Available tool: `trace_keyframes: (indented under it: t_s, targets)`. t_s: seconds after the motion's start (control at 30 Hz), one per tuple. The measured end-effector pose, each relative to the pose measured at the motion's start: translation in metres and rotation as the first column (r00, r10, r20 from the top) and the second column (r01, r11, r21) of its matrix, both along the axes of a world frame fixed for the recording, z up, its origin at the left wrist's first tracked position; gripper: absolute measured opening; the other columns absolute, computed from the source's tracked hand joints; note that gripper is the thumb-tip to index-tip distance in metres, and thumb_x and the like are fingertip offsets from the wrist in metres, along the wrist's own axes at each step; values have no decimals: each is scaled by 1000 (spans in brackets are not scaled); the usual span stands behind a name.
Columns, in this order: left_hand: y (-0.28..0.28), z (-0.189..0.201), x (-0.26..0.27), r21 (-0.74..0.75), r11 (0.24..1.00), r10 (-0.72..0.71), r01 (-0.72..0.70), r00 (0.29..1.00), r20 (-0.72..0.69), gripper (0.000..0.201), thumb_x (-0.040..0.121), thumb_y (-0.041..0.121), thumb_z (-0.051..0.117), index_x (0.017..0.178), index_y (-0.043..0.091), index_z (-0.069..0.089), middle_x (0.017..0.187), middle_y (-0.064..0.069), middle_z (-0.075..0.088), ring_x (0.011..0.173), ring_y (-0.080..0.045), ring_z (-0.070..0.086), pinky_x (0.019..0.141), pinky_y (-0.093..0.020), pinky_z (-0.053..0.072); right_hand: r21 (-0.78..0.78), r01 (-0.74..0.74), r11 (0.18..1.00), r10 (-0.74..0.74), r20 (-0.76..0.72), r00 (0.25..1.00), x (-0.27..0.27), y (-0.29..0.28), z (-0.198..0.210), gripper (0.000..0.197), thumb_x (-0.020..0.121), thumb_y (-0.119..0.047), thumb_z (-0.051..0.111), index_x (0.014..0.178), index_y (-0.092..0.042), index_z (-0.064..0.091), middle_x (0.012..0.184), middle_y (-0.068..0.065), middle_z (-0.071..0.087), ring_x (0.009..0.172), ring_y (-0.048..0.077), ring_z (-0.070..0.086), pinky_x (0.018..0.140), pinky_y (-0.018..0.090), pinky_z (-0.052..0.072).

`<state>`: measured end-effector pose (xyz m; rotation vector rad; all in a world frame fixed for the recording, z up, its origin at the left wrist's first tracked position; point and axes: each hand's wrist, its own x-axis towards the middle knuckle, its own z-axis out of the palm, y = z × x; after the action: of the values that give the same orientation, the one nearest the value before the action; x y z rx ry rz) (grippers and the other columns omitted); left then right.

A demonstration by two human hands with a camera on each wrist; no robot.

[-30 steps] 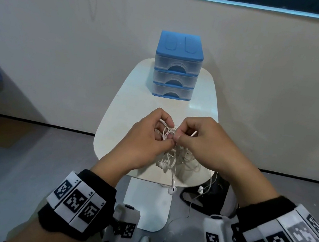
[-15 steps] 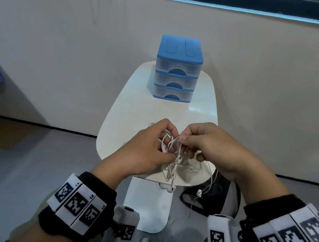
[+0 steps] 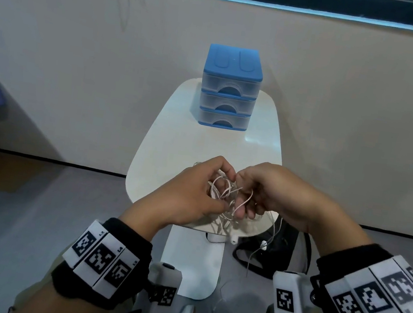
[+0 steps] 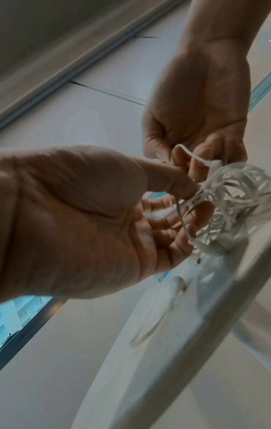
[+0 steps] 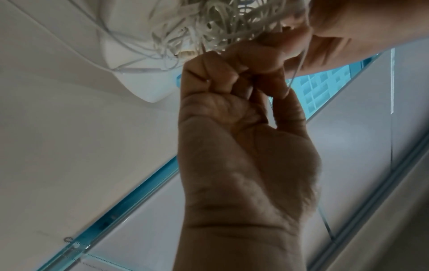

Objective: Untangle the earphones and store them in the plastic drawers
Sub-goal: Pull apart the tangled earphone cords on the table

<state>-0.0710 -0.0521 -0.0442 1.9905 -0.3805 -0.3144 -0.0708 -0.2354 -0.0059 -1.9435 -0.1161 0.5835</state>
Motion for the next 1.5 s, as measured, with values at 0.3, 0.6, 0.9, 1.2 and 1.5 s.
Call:
trace_keyframes:
  t_s: [0.3, 0.6, 0.9, 1.2, 1.5]
  targets:
    - [-1, 9, 2, -115, 992, 49, -48, 999, 0, 46, 83, -2, 78, 112, 28, 60, 93, 2, 60, 66, -16, 52, 68, -28, 49, 155, 177, 972, -191, 78, 978, 14, -2, 7, 17, 102, -16, 50, 86, -12, 51, 74, 21, 73, 54, 22, 52, 53, 30, 36]
    - [-8, 14, 4, -152, 988, 41, -36, 999, 26, 64, 82, 0, 80, 126, 37, 53, 108, -8, 62, 72, -18, 57, 76, -42, 55, 287, 220, 932, -284, 208, 936, 15, 14, -1, 19, 111, -23, 41, 94, -15, 48, 68, 8, 65, 55, 18, 55, 54, 27, 45]
    - [-1, 13, 6, -128, 992, -1, 4, 1000, 20, 82, 82, -6, 75, 140, 43, 45, 127, 0, 54, 71, -17, 57, 67, -36, 52, 269, 253, 929, -341, 361, 868, 21, 14, 7, 18, 107, -19, 48, 89, -19, 53, 65, -1, 62, 61, 19, 62, 62, 32, 48]
    - [-2, 11, 8, -327, 939, 85, -108, 993, -83, 76, 85, -8, 76, 142, 36, 50, 123, -3, 58, 73, -14, 65, 57, -12, 46, 417, 346, 840, -419, 94, 903, 18, 22, 10, 29, 109, -23, 49, 81, -18, 50, 53, -7, 39, 61, 22, 58, 69, 36, 51]
    - [-4, 0, 9, -243, 959, 156, -145, 987, 28, 74, 79, 11, 87, 133, 49, 52, 133, -3, 52, 78, -16, 64, 88, -34, 59, 447, 406, 798, -429, -53, 902, 18, 23, 7, 23, 109, -15, 46, 87, -14, 52, 52, 0, 38, 59, 27, 62, 60, 33, 53]
